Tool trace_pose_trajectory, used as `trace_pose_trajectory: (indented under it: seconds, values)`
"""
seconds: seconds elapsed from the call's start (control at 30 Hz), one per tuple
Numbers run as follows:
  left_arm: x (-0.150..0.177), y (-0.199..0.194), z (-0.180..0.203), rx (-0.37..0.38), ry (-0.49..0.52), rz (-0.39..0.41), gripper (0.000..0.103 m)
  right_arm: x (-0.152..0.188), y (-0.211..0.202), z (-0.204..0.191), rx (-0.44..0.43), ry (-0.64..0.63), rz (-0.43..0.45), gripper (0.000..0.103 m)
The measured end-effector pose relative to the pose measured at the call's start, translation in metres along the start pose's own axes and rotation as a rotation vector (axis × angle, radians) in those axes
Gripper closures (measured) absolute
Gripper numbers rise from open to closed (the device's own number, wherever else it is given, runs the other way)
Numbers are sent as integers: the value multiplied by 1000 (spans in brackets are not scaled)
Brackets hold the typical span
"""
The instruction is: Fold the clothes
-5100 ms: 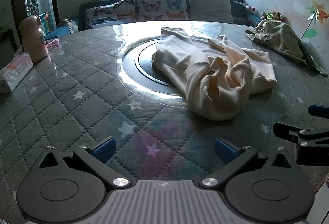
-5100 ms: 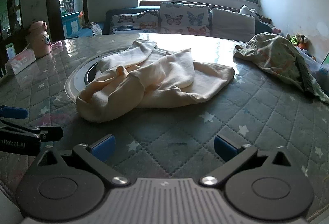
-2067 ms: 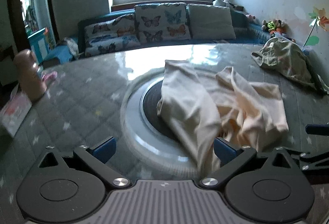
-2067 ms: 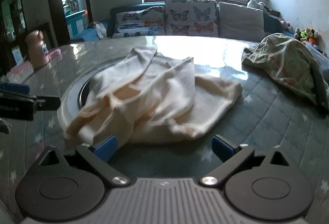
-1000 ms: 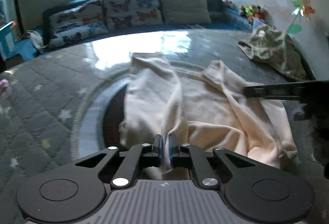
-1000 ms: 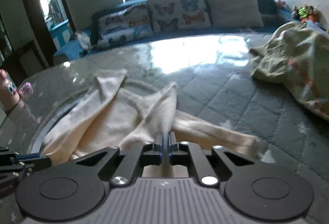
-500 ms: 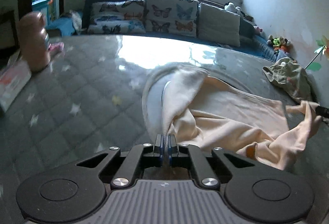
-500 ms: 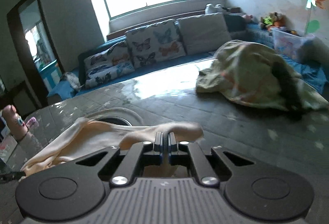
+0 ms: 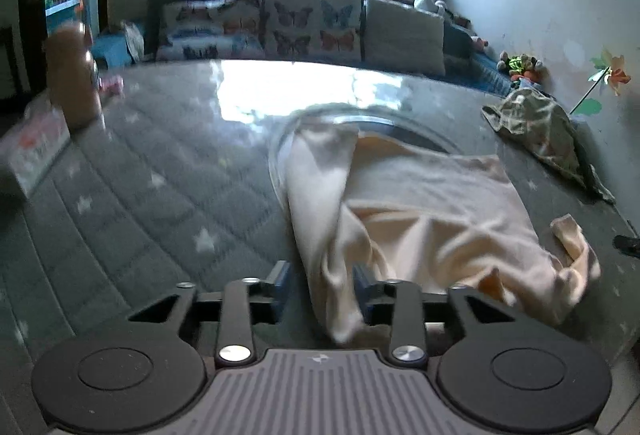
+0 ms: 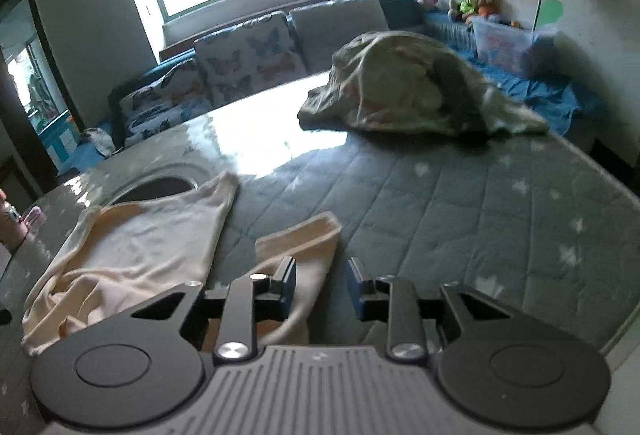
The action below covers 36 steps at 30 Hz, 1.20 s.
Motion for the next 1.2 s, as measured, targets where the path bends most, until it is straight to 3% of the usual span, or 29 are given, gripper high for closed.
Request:
trace_pose_trajectory:
  seconds: [0.03, 0.13, 0.4, 0.5, 0.57, 0.6, 0.67, 0.73, 0.87, 1.0, 1.13, 1.2]
  values:
    - [-4, 3, 0, -6, -1, 5, 60, -3, 2, -2, 0, -16, 3, 73]
    - [-17, 12, 0, -26, -5, 18, 52, -7, 16, -13, -5, -82, -11, 57]
    - [-48, 56, -8, -99, -31, 19, 53, -1, 73, -6, 38, -85, -89, 56]
    - [-59, 74, -9, -104, -38, 17, 53, -2, 81, 5, 36, -56, -100, 60]
    - [-65, 88, -6, -100, -37, 5, 53, -2, 84, 10, 28, -49, -109, 74]
    - [-67, 95, -5, -99, -36, -1, 53, -1, 86, 11, 22, -49, -113, 76]
    - [-72, 109, -1, -95, -34, -14, 53, 1, 86, 11, 19, -57, -115, 92]
    - [-74, 116, 10, -73, 0, -15, 53, -1, 83, 13, 35, -61, -96, 97]
    - [-78, 123, 39, -48, 101, 6, 51, -7, 70, 19, 104, -55, -22, 97]
    - [-84, 137, 52, -47, 129, 5, 51, -12, 48, 28, 205, -33, 72, 97]
    - [-89, 151, 64, -49, 156, 5, 51, -9, 41, 33, 196, 3, 51, 83]
    - [-89, 152, 69, -61, 173, 18, 51, -7, 40, 36, 189, 8, 44, 83]
Point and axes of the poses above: each gripper's, at about its wrist camera, not at the fingertips, and y roughly the way its jaws point, z to its right, x to its underside, the point moved 4 cm from there along y, roughly the way its jaws point, and after that the axes turned 10 degrees about -x, right-handed, at the moved point
